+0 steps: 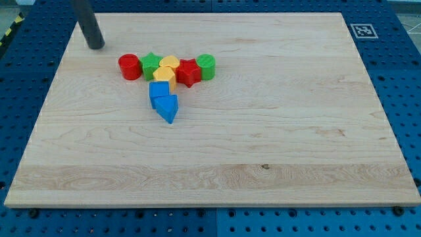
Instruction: Point your arm to the yellow hexagon
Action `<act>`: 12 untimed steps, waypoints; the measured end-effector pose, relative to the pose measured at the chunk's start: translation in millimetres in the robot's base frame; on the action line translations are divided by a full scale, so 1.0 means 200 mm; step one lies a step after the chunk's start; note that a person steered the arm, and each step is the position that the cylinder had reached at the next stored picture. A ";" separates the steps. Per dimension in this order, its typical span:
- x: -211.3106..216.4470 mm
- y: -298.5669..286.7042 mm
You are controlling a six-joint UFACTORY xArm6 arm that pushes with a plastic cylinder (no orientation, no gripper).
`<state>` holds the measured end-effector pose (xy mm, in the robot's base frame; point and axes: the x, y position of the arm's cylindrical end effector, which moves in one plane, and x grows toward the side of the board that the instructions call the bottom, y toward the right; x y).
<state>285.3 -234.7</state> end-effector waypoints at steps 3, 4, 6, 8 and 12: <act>-0.35 0.35; -0.42 0.43; -0.47 0.61; -0.46 0.72; -0.02 0.18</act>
<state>282.2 -199.1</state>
